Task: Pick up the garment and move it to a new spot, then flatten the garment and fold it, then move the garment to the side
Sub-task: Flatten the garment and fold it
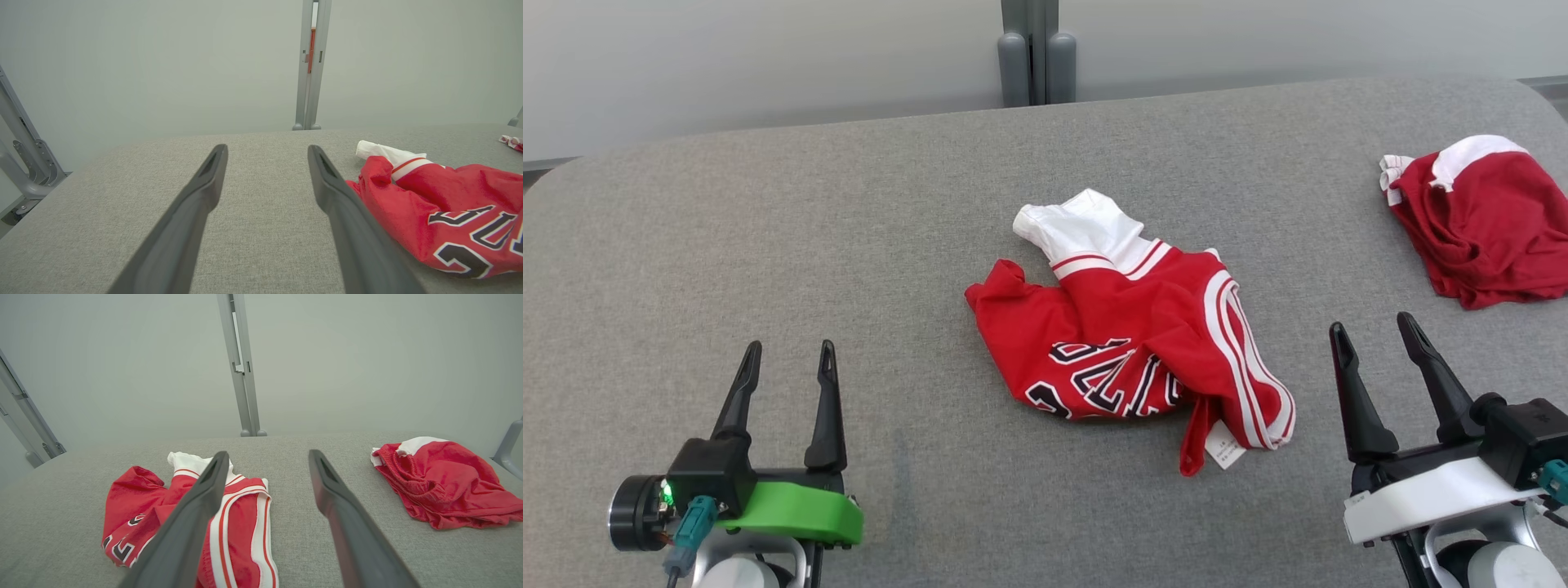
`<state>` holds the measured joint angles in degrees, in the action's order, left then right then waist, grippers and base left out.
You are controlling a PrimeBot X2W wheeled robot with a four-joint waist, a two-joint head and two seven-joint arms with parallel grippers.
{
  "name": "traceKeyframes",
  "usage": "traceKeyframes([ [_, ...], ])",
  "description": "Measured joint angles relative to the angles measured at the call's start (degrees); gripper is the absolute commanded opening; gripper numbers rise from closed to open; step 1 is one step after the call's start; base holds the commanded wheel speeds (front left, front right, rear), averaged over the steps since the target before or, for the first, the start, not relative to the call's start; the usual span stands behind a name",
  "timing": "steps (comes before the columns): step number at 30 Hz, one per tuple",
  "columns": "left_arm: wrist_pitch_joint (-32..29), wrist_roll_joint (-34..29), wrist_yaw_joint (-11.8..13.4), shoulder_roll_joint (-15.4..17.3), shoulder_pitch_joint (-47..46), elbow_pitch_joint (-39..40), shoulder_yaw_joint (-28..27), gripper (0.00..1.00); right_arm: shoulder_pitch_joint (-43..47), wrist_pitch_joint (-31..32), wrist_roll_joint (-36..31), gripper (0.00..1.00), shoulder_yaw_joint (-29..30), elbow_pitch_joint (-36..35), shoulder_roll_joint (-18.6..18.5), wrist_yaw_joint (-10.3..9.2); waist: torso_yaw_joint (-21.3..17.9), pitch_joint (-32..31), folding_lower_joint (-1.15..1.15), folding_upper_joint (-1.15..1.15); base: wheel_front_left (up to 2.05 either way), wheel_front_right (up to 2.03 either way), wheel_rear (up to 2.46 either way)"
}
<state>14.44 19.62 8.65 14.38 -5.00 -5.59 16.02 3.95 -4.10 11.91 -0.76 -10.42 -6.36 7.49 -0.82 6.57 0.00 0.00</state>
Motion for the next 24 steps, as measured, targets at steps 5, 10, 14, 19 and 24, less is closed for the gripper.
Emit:
traceKeyframes([
  [5,-0.23,0.02,0.20,0.05,0.01,0.29,0.21,1.00,0.00,-0.01,0.07,1.00,0.00,-0.11,-0.02,0.00,-0.08,0.09,0.00,0.00,0.00,0.00,0.00],
  [10,-0.24,0.42,0.43,0.14,0.01,0.59,0.34,1.00,0.00,-0.02,0.08,1.00,0.04,-0.10,0.09,0.00,-0.09,0.22,0.00,0.00,0.00,0.00,0.00],
  [14,-0.24,0.42,0.44,0.29,-0.03,0.94,0.42,1.00,-0.01,-0.01,0.08,1.00,0.01,-0.05,0.08,0.00,0.00,0.56,0.00,0.00,0.00,0.00,0.00],
  [19,-0.23,0.54,0.49,0.30,-0.73,1.53,0.44,1.00,-0.04,0.73,0.80,1.00,-2.24,1.92,-0.42,0.00,0.18,1.75,0.00,0.00,0.00,0.00,0.00],
  [24,-0.21,-0.03,0.43,0.33,-3.76,2.10,0.75,1.00,-0.68,0.64,2.78,1.00,-6.53,8.53,-0.58,0.00,0.68,4.11,0.00,0.00,0.00,0.00,0.00],
])
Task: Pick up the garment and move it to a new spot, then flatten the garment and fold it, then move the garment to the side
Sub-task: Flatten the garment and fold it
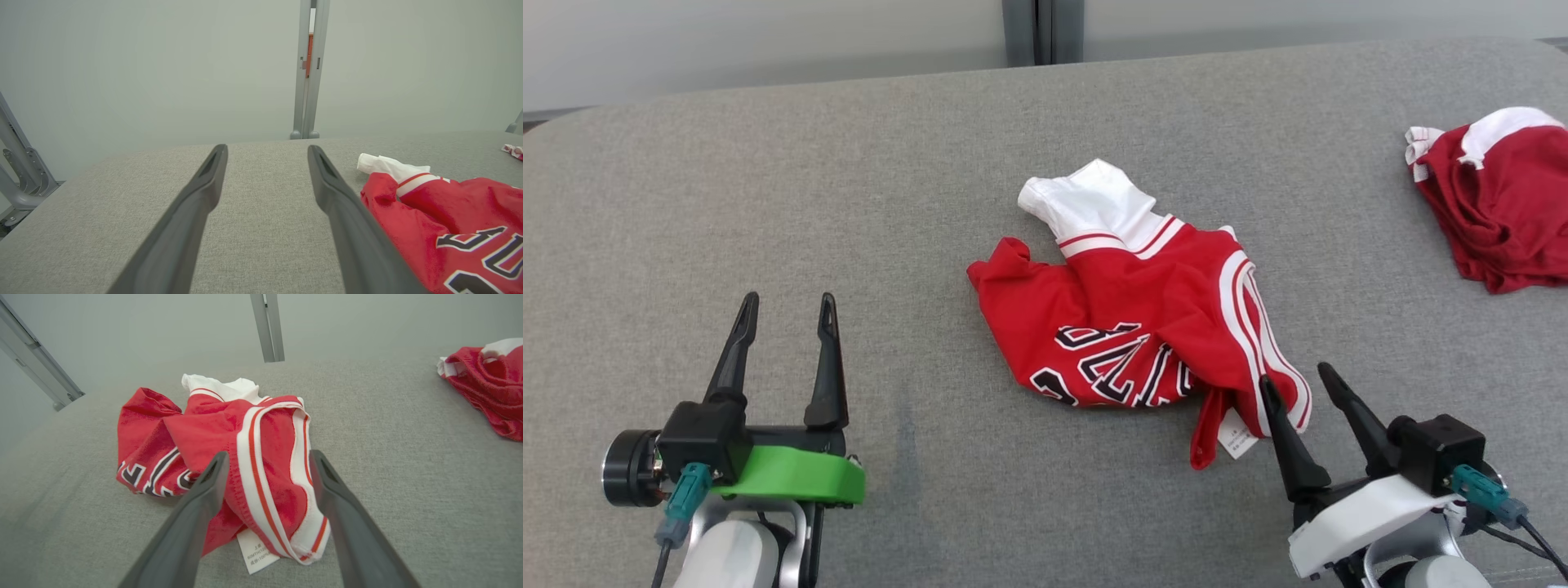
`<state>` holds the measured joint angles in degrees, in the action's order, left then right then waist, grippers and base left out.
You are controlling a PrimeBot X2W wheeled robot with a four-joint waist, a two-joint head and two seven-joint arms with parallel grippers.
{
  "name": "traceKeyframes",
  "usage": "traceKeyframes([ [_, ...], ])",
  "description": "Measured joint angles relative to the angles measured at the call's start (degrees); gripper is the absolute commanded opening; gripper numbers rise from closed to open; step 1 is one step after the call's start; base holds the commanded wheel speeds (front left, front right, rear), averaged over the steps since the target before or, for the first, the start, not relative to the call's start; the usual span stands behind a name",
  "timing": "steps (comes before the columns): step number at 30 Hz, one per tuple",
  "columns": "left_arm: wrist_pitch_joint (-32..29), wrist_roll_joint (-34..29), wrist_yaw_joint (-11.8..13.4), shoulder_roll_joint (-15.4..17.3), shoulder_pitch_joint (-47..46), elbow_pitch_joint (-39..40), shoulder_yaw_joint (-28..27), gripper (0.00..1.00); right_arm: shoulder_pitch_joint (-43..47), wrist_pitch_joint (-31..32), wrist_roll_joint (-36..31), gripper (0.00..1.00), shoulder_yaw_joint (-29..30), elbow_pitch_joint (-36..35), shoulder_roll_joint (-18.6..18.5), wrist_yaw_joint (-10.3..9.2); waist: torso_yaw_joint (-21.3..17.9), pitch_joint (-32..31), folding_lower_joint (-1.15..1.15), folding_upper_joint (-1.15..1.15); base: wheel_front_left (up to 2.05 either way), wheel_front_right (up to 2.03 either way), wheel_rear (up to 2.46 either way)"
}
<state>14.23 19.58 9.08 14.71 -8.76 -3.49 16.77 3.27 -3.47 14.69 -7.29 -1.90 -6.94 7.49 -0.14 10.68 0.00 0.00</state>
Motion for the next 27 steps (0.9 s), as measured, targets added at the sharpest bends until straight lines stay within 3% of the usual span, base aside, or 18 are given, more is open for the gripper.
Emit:
traceKeyframes([
  [4,0.21,-0.08,0.00,-0.07,-0.83,0.31,0.01,1.00,-2.89,-0.27,1.42,1.00,-2.48,5.15,-0.31,0.00,0.41,2.00,0.00,0.00,0.00,0.00,0.00],
  [6,0.29,-0.13,-0.01,-0.20,-1.32,0.24,0.01,1.00,-4.62,-0.55,2.11,0.45,-3.23,7.36,-0.62,0.00,0.60,3.05,0.00,0.00,0.00,0.00,0.00],
  [7,0.34,-0.14,-0.07,-0.29,-1.60,0.22,0.03,1.00,-5.28,-1.30,2.38,0.00,-3.16,7.88,-0.76,0.00,0.71,3.51,0.00,0.00,0.00,0.00,0.00],
  [19,0.55,-1.10,-0.49,-0.91,-4.30,0.05,0.10,1.00,-14.63,-4.68,2.98,0.00,2.48,6.62,-2.81,0.00,1.37,7.54,0.00,0.00,0.00,0.00,0.00],
  [27,0.73,-1.77,-1.34,-1.81,-6.80,-0.43,0.97,1.00,-20.17,-4.30,3.55,0.00,10.27,13.44,-3.69,0.00,2.18,10.24,0.00,0.00,0.00,0.00,0.00],
])
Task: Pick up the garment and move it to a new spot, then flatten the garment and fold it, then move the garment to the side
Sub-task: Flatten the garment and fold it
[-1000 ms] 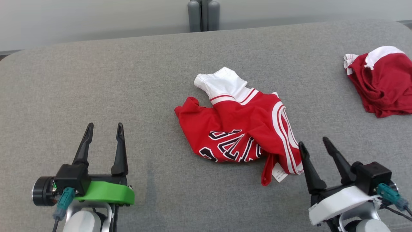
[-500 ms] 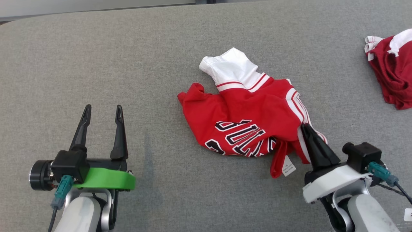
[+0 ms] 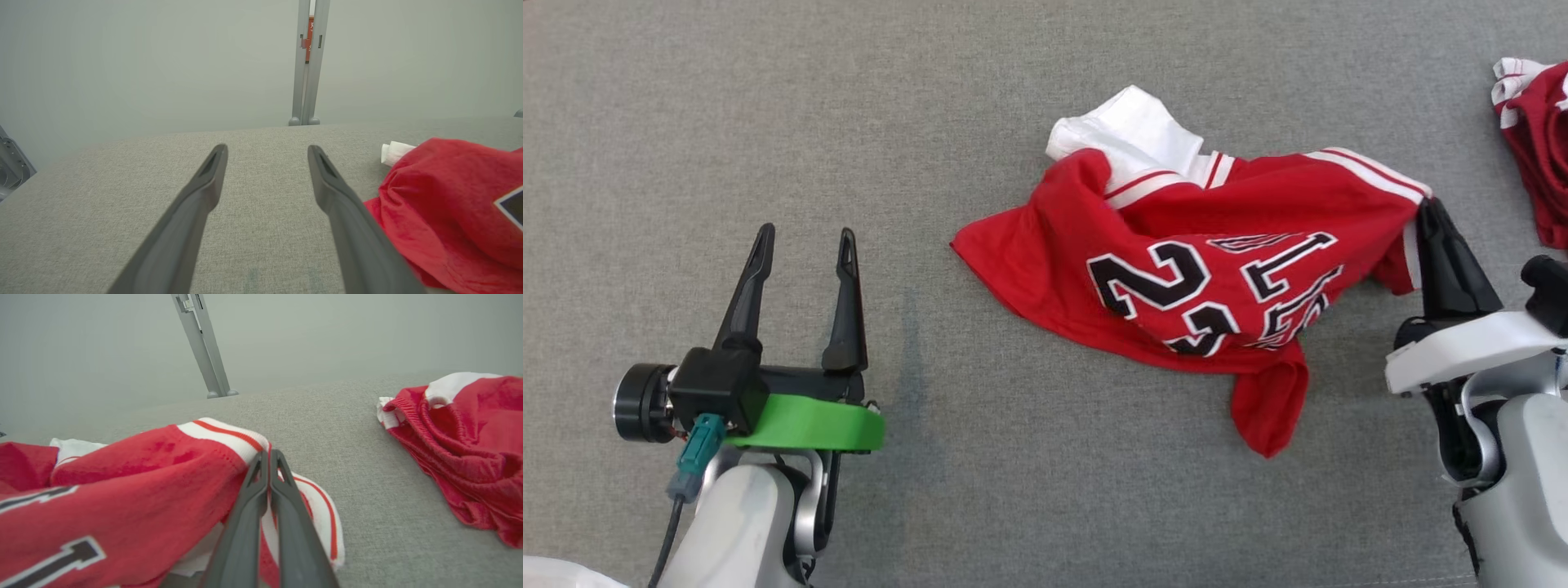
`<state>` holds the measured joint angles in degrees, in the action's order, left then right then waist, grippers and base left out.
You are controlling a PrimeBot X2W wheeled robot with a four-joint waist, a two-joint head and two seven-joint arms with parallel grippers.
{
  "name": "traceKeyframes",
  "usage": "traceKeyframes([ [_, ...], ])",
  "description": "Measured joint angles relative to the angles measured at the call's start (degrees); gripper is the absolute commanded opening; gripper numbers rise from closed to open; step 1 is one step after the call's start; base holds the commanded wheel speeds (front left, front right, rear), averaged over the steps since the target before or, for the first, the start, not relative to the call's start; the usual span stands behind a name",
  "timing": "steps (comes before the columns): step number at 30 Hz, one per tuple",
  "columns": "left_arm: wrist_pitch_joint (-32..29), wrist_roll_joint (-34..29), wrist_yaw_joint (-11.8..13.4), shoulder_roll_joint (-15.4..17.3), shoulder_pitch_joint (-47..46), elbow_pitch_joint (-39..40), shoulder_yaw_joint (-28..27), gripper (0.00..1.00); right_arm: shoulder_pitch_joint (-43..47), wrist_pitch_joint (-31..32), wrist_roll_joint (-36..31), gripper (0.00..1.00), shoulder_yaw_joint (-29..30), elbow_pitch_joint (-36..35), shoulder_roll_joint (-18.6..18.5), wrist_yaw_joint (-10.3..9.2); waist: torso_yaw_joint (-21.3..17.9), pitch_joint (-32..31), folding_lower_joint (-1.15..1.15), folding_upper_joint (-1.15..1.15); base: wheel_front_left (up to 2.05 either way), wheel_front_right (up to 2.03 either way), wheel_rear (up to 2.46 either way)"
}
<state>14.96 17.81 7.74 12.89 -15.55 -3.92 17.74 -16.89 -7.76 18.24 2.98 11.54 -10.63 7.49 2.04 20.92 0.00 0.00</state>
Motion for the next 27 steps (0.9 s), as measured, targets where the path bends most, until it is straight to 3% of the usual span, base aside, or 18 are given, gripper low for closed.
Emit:
traceKeyframes([
  [4,0.00,-0.23,-0.18,-0.38,-0.42,-0.34,0.05,1.00,-1.07,-0.96,0.01,0.00,3.56,4.67,-0.44,0.00,0.52,1.05,0.00,0.00,0.00,0.00,0.00],
  [5,0.00,-0.24,-0.20,-0.46,-0.42,-0.44,0.01,1.00,-1.09,-1.20,-0.02,0.09,4.01,5.70,-0.41,0.00,0.60,1.25,0.00,0.00,0.00,0.00,0.00],
  [6,0.00,-0.26,-0.23,-0.52,-0.44,-0.54,-0.01,1.00,-1.10,-1.49,-0.13,0.81,4.16,6.54,-0.32,0.00,0.67,1.39,0.00,0.00,0.00,0.00,0.00],
  [7,0.00,-0.33,-0.24,-0.58,-0.48,-0.58,-0.08,1.00,-1.10,-1.74,-0.23,1.00,4.02,7.13,-0.24,0.00,0.68,1.44,0.00,0.00,0.00,0.00,0.00],
  [13,0.01,-0.59,-0.43,-0.75,-0.36,-0.98,-0.85,1.00,1.16,-4.86,-1.87,1.00,1.92,4.05,0.13,0.00,0.30,0.33,0.00,0.00,0.00,0.00,0.00],
  [21,0.07,-0.73,-0.21,-0.69,2.21,-1.37,-2.10,1.00,9.51,-5.42,-4.99,1.00,0.30,-8.25,0.90,0.00,-0.96,-2.59,0.00,0.00,0.00,0.00,0.00],
  [27,0.08,-0.73,-0.10,-0.66,4.38,-1.59,-2.13,1.00,12.93,-2.05,-6.23,1.00,-0.34,-16.61,1.60,0.00,-2.00,-5.29,0.00,0.00,0.00,0.00,0.00],
])
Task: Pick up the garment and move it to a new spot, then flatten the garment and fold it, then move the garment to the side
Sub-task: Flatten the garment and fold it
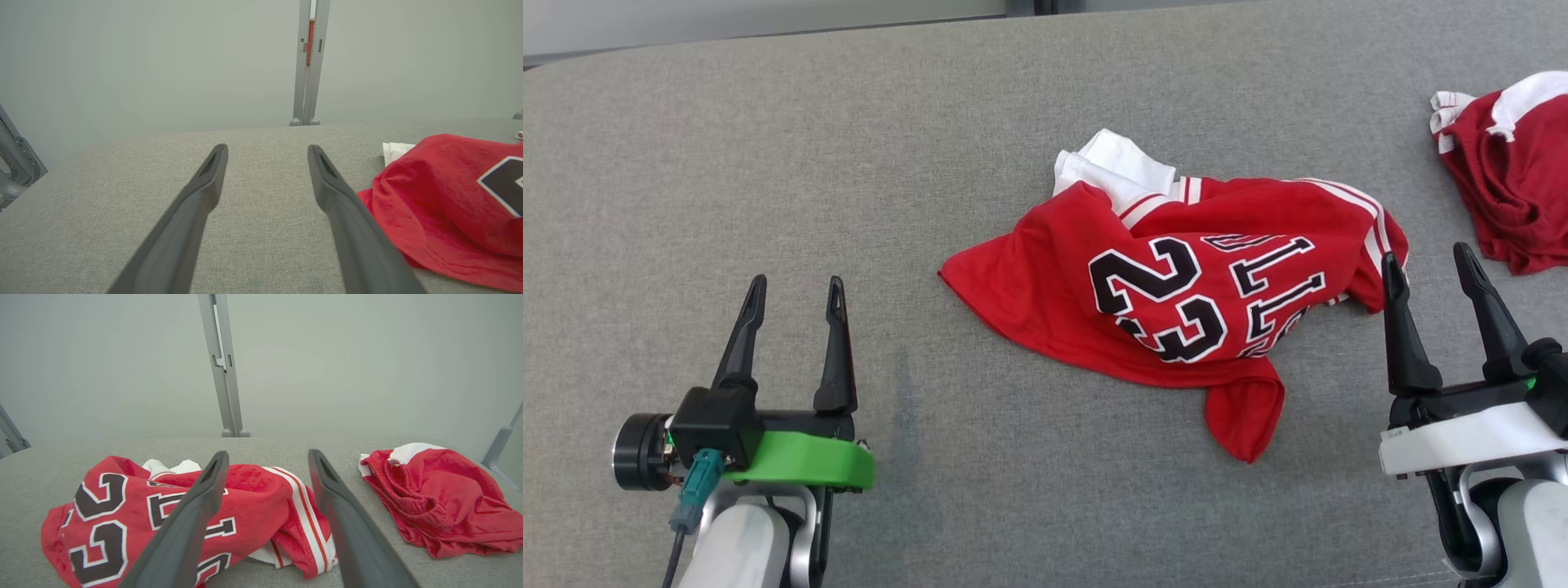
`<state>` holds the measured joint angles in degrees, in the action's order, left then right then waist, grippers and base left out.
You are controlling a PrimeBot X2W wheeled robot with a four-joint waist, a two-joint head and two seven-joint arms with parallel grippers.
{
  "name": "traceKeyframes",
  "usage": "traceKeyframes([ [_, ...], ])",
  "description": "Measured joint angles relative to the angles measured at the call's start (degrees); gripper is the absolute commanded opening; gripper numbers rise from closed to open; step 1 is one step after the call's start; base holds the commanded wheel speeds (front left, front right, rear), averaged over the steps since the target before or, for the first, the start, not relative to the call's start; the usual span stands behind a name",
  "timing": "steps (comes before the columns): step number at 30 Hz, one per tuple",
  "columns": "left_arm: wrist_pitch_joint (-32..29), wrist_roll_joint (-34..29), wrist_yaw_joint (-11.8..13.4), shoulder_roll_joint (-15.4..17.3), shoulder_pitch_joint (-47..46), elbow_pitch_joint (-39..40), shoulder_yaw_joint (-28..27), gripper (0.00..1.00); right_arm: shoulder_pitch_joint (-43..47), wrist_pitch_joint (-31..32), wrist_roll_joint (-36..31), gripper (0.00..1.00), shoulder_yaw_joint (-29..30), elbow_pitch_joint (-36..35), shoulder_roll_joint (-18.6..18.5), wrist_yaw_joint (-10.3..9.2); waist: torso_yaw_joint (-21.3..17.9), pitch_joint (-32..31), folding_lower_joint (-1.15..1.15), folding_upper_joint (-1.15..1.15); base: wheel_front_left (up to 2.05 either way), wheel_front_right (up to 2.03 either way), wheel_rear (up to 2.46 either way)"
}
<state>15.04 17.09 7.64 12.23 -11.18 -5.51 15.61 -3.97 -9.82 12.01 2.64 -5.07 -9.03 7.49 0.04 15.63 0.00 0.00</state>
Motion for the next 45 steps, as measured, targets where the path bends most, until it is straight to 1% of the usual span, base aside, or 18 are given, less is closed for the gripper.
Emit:
traceKeyframes([
  [7,-0.01,0.01,0.31,-0.04,1.14,-0.09,0.71,1.00,2.09,2.89,-0.16,1.00,0.20,-4.14,0.64,0.00,-0.31,-2.08,0.00,0.00,0.00,0.00,0.00],
  [15,-0.07,0.26,0.34,-0.09,1.23,0.22,1.52,1.00,2.65,3.64,-0.30,1.00,0.38,-5.22,1.03,0.00,-0.09,-2.07,0.00,0.00,0.00,0.00,0.00],
  [18,-1.29,0.32,-1.02,-0.77,0.99,0.45,3.64,1.00,2.55,3.68,-0.30,1.00,0.19,-5.39,0.87,0.00,-0.16,-1.62,0.00,0.00,0.00,0.00,0.00],
  [22,-5.02,-0.27,-5.58,-3.43,-2.58,-0.91,10.73,1.00,1.91,3.80,-0.31,1.00,-0.37,-6.03,0.78,0.00,-0.25,-0.24,0.00,0.00,0.00,0.00,0.00],
  [24,-6.97,-0.91,-7.44,-4.94,-4.75,-3.34,13.83,1.00,1.21,3.94,-0.31,1.00,-0.82,-6.15,1.00,0.00,-0.44,0.71,0.00,0.00,0.00,0.00,0.00],
  [27,-8.99,-1.16,-8.49,-6.26,-7.93,-8.29,15.86,1.00,0.56,3.80,-0.29,1.00,-1.58,-6.01,1.31,0.00,-0.93,2.19,0.00,0.00,0.00,0.00,0.00],
  [29,-9.47,-1.11,-8.25,-6.82,-9.40,-12.50,15.74,1.00,-0.16,3.57,-0.15,1.00,-2.26,-5.63,1.56,0.00,-1.54,3.06,0.00,0.00,0.00,0.00,0.00],
  [33,-10.31,-0.15,-6.09,-7.37,-12.31,-20.61,13.80,1.00,-0.76,2.77,0.09,1.00,-2.40,-4.58,2.23,0.00,-3.37,4.58,0.00,0.00,0.00,0.00,0.00],
  [34,-10.42,0.43,-5.89,-7.39,-12.87,-22.19,13.11,1.00,-0.78,2.60,0.16,1.00,-2.22,-4.33,2.33,0.00,-3.83,5.00,0.00,0.00,0.00,0.00,0.00],
  [36,-10.03,1.54,-6.53,-7.45,-14.05,-23.80,12.29,0.00,-0.79,2.15,0.30,1.00,-1.98,-3.97,2.50,0.00,-4.52,5.70,0.00,0.00,0.00,0.00,0.00],
  [39,-8.94,2.63,-7.22,-6.90,-15.12,-25.19,11.22,0.00,-0.79,1.68,0.56,1.00,-1.60,-3.43,2.70,0.00,-5.36,6.52,0.00,0.00,0.00,0.00,0.00],
  [41,-7.77,3.10,-7.37,-5.78,-15.29,-25.19,10.33,0.00,-0.77,1.55,0.59,1.00,-1.10,-3.15,2.81,0.00,-5.68,6.80,0.00,0.00,0.00,0.00,0.00],
  [43,-7.09,3.18,-7.33,-5.31,-15.21,-24.30,10.00,0.00,-0.77,1.21,0.82,1.00,-0.62,-2.94,2.92,0.00,-5.64,6.70,0.00,0.00,0.00,0.00,0.00],
  [45,-6.77,3.35,-6.54,-3.74,-14.91,-22.61,9.01,0.00,-0.75,1.19,0.92,1.00,-0.14,-2.71,2.92,0.00,-5.40,6.43,0.00,0.00,0.00,0.00,0.00],
])
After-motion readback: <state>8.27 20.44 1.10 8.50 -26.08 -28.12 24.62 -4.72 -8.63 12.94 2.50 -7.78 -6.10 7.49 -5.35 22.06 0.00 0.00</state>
